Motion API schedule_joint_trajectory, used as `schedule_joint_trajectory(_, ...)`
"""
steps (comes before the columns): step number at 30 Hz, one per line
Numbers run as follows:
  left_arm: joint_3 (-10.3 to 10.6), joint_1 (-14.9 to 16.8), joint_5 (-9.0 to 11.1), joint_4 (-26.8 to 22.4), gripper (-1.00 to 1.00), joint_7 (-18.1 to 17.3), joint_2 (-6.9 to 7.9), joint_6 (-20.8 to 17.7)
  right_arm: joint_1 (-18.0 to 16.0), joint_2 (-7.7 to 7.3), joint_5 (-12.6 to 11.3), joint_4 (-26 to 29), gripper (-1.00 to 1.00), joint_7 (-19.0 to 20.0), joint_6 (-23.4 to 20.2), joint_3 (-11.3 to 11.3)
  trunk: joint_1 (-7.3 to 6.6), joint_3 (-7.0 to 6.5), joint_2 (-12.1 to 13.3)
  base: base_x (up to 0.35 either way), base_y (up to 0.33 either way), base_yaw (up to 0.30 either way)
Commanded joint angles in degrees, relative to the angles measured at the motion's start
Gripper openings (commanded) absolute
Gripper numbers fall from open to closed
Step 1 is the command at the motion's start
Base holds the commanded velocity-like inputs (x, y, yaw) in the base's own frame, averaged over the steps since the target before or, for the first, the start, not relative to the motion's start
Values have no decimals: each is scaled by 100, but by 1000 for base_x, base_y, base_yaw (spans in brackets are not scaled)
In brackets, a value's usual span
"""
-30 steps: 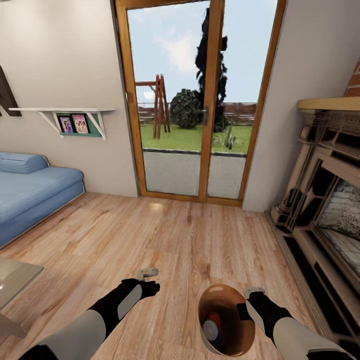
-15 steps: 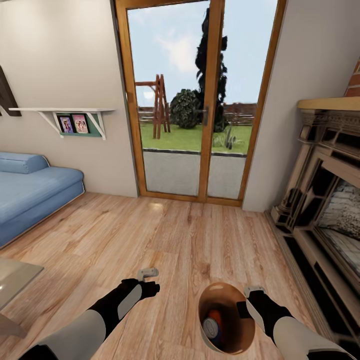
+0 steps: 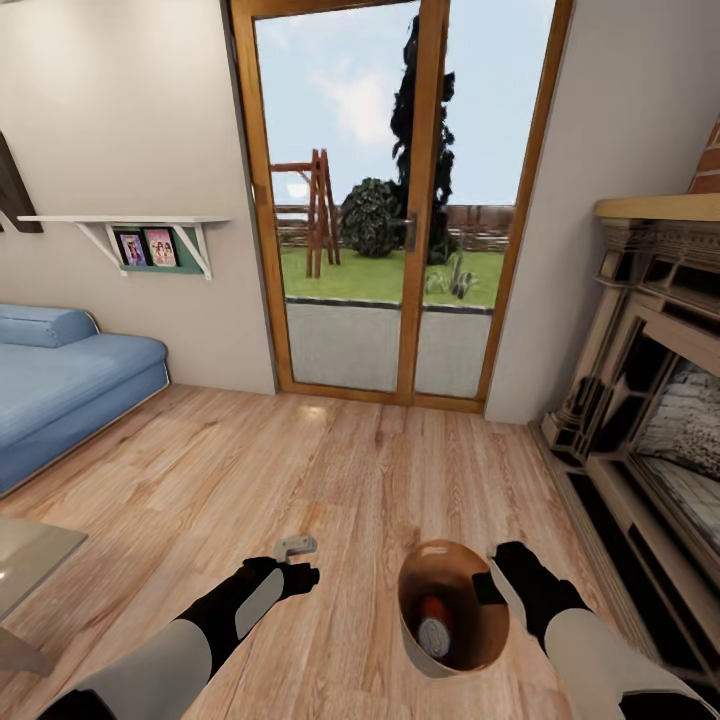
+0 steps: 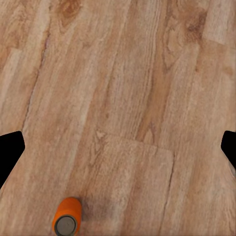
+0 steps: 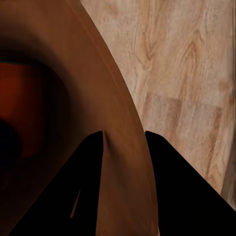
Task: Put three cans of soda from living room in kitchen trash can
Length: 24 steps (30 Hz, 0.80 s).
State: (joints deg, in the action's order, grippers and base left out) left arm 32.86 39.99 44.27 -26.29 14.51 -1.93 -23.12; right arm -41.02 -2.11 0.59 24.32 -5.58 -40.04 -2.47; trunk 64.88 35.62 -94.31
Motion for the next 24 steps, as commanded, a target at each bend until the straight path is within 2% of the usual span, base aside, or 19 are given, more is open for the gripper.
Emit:
schedule_joint_trajectory(1,1,0,1,1,100,-1,0,1,-8,-3,-49,134,-100,31,-74,27,0,-1,0,0,0,0)
schedule_joint_trajectory(6,1,0,2,-5,100,1,-2,1,-22,-23,-43,790,-100,24,-660,30,0,-1,0,0,0,0)
schedule_joint_trajectory(10,1,0,4,-5,100,10,-5,0,-15,-10,-54,1278,-100,26,-939,16,0,-1,0,0,0,0)
schedule_joint_trajectory(12,1,0,7,-7,100,11,-4,0,0,10,-68,1625,-100,28,-1095,6,0,-1,0,0,0,0)
schedule_joint_trajectory(14,1,0,8,-12,100,9,-5,0,25,25,-89,2282,-100,30,-1443,1,0,-1,0,0,0,0)
schedule_joint_trajectory(16,1,0,9,-14,100,9,-6,0,49,29,-99,2708,-100,33,-1680,4,0,-1,0,0,0,0)
schedule_joint_trajectory(17,1,0,10,-17,100,6,-7,0,136,29,-106,3146,-100,35,-1873,6,0,-1,0,0,0,0)
schedule_joint_trajectory(19,1,0,10,-20,100,3,-5,0,289,28,-111,3602,-100,37,-1996,8,0,-1,0,0,0,0)
schedule_joint_trajectory(20,1,0,11,-22,100,2,-5,0,472,31,-115,4077,-100,38,-1996,9,0,-1,0,0,0,0)
schedule_joint_trajectory(24,1,0,11,-24,100,1,-3,0,812,37,-122,4832,-100,40,-1996,3,0,-1,0,0,0,0)
